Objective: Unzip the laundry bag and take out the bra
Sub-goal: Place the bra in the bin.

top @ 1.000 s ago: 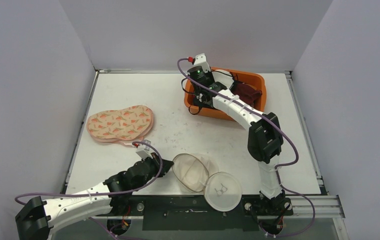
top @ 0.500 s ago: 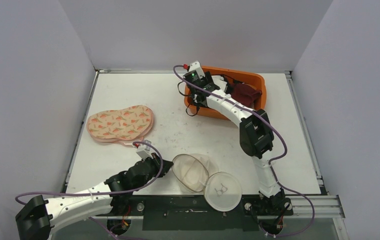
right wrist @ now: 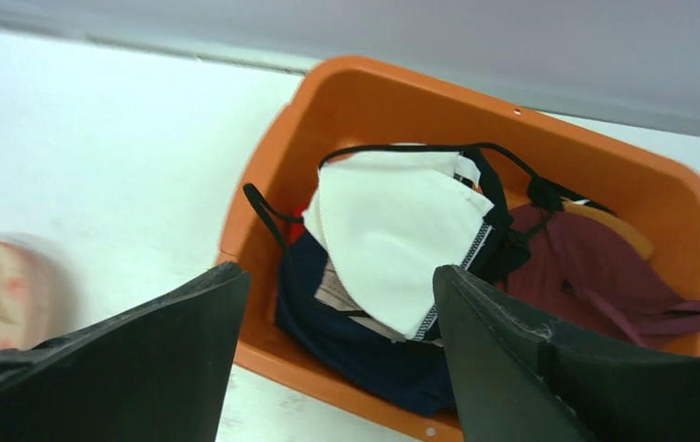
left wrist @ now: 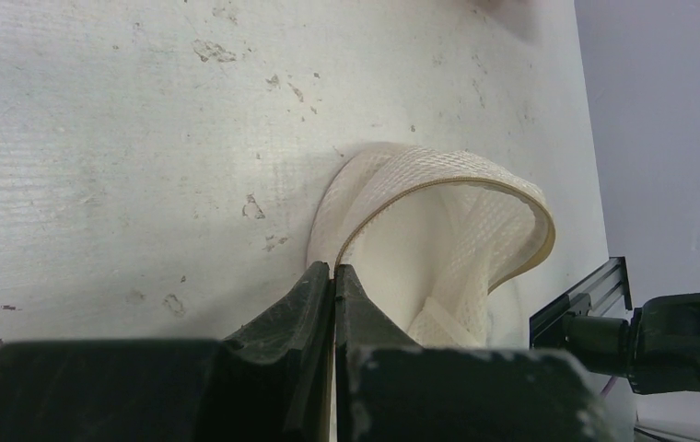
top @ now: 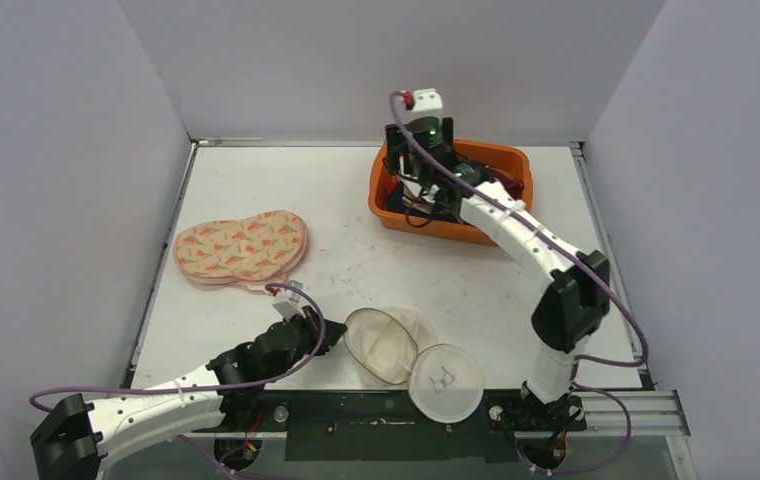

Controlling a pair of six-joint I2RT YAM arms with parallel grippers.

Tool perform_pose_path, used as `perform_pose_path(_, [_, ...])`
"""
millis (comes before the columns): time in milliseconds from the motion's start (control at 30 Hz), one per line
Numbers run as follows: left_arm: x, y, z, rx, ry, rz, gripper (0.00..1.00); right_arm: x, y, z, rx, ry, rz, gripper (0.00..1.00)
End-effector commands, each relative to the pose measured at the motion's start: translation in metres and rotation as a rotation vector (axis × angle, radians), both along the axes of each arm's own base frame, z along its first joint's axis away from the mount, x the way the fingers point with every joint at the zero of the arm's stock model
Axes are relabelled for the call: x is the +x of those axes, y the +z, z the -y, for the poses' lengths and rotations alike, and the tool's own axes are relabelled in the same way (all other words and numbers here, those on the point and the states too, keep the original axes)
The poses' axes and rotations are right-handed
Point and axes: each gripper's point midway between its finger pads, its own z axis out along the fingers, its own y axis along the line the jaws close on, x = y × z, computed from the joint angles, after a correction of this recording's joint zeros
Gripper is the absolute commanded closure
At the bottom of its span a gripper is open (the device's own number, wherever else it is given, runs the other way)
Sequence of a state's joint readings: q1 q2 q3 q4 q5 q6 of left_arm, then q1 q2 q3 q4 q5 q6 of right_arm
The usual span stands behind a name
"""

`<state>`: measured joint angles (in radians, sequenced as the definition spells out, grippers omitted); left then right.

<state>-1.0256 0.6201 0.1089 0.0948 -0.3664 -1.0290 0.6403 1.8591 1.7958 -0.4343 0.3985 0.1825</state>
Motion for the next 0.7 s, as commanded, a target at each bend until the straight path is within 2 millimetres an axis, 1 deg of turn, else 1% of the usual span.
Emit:
perform_pose_path(0, [0.006,0.028,0.005,-0.044,-0.005,0.056,1.00,0.011,0.036,0.032,0.427,0.042,0.075,0.35])
perform_pose_path(33, [0.006,0.030,0.006,-0.054,-0.007,0.060,1.00,0.015,0.031,0.041,0.534,0.086,0.062,0.46])
perform_pose_path(67, [0.005,0.031,0.007,-0.060,-0.011,0.063,1.00,0.020,0.028,0.047,0.624,0.116,0.075,0.54])
perform_pose_path(100, [0.005,0.033,0.007,-0.069,-0.012,0.065,1.00,0.023,0.020,0.052,0.690,0.130,0.068,0.60])
perform_pose_path(167, [0.004,0.034,0.008,-0.077,-0.019,0.067,1.00,0.029,0.007,0.057,0.781,0.162,0.056,0.65])
perform_pose_path(233, [0.004,0.034,0.009,-0.084,-0.019,0.065,1.00,0.034,-0.006,0.054,0.827,0.179,0.046,0.67])
perform_pose_path(467, [0.003,0.027,0.009,-0.088,-0.017,0.053,1.00,0.055,-0.055,0.043,0.874,0.162,-0.035,0.67])
perform_pose_path(600, [0.003,0.023,0.007,-0.083,-0.013,0.045,1.00,0.059,-0.091,0.045,0.862,0.111,-0.107,0.67])
perform_pose_path(667, [0.003,0.023,0.007,-0.083,-0.010,0.044,1.00,0.059,-0.107,0.048,0.844,0.080,-0.144,0.66])
